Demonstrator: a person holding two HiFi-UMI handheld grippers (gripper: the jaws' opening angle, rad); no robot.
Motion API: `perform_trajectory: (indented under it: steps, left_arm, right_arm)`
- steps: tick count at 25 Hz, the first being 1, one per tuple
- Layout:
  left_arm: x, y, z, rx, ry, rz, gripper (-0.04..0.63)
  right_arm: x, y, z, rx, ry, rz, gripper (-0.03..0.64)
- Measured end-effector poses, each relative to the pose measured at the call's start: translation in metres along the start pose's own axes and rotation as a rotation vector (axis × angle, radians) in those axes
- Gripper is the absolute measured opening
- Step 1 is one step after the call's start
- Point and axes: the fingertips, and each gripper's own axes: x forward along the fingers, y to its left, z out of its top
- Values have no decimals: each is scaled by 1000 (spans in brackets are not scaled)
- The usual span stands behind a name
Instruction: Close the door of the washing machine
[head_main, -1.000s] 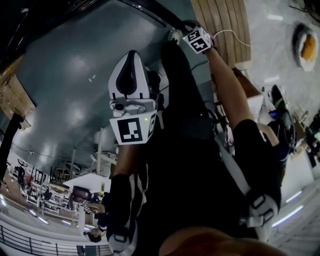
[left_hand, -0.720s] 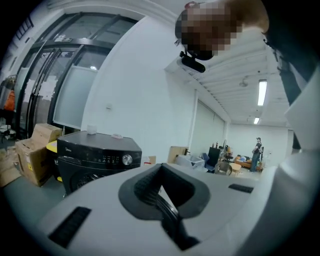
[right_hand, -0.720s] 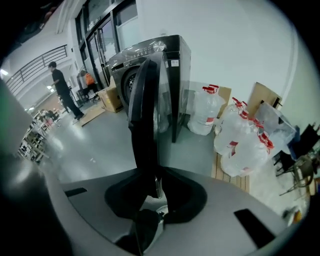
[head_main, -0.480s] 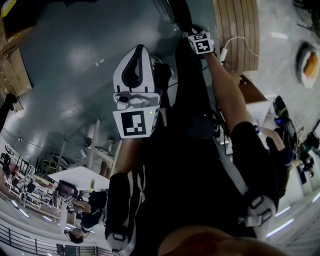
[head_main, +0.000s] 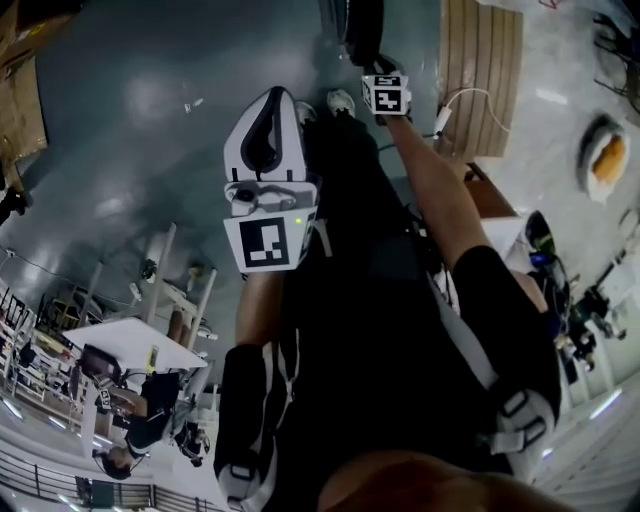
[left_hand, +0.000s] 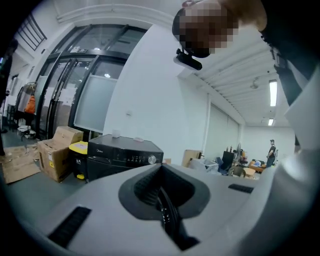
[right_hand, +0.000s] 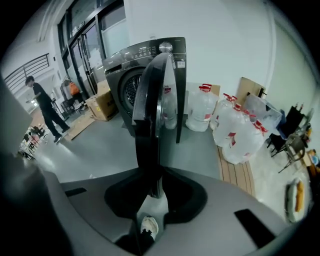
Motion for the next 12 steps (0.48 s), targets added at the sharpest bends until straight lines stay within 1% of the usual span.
perform_trajectory:
  steps: [3, 7, 9, 12]
  left_arm:
    - [1, 5, -4, -21, 0, 41, 5]
    - [5, 14, -1, -29, -7, 93, 5]
    - [10, 13, 2, -26, -17, 104, 5]
    - [15, 18, 4, -19, -15, 105, 5]
  right_arm:
    - [-2, 10, 4, 7, 5, -2, 71]
    - [2, 25, 9, 14, -6, 33, 72]
    - [4, 30, 9, 13, -3, 46, 74]
    - [10, 33, 7, 13, 2, 38, 77]
